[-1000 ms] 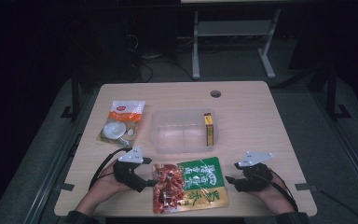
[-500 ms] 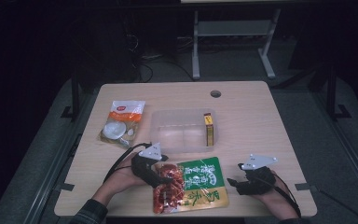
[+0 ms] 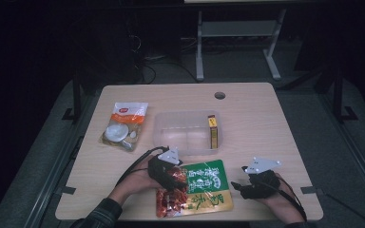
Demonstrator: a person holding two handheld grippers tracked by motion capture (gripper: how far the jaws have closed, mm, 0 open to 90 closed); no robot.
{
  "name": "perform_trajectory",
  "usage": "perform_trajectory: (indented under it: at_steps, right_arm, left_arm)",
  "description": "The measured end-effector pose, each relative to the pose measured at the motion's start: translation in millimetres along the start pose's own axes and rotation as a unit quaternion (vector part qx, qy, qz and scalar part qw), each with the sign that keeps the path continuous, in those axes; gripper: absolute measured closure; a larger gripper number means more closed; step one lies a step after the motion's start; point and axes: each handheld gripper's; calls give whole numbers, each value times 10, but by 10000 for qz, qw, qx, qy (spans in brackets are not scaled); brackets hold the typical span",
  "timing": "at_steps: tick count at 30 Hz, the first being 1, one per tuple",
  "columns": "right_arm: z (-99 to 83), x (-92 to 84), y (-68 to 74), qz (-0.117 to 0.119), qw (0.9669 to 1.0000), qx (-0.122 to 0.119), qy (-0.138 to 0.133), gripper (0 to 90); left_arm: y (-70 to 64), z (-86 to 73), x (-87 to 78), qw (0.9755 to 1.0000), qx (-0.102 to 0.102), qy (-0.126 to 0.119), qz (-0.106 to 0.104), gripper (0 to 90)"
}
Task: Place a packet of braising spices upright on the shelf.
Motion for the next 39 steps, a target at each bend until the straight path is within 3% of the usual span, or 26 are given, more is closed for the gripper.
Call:
perform_trajectory:
  at_steps: [2, 9, 20, 23, 24, 25, 29, 30, 39]
  right_arm:
    - [-3, -3, -6, -5, 10000, 8, 3, 309]
    - [-7, -12, -8, -17, 10000, 42, -16, 309]
    - [-11, -18, -17, -26, 10000, -8, -12, 316]
    - [-11, -18, -19, -33, 10000, -46, -22, 318]
    - [-10, -18, -18, -32, 10000, -46, -21, 318]
    - [-10, -18, -18, -32, 10000, -46, -21, 318]
    - [-9, -22, -15, -36, 10000, -26, -3, 319]
    - [-9, -24, -19, -46, 10000, -19, -11, 319]
    - [-13, -32, -34, -62, 10000, -36, -53, 320]
  left_arm:
    - [4, -7, 16, 10000, -58, -36, -62, 129]
    - [0, -51, 27, 9999, -98, -141, 7, 107]
    - [-43, -65, 10, 9999, 70, -137, 64, 182]
    - [-50, -68, -9, 9998, 38, -152, 79, 268]
    - [-50, -69, -15, 9999, 27, -152, 74, 333]
    - [-51, -66, -23, 9999, 50, -139, 80, 333]
    - [-88, -40, -32, 9999, 123, -75, 84, 518]
    - [-96, -29, -32, 9998, 161, -50, 94, 603]
    - [-130, 6, -22, 9998, 75, 7, 183, 795]
Point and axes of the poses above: each handheld gripper's, and its own axes: x roughly forward along the jaws, z roughly out of its top, y roughly to its left, and after that the axes turned 5 degrees about y, right-handed
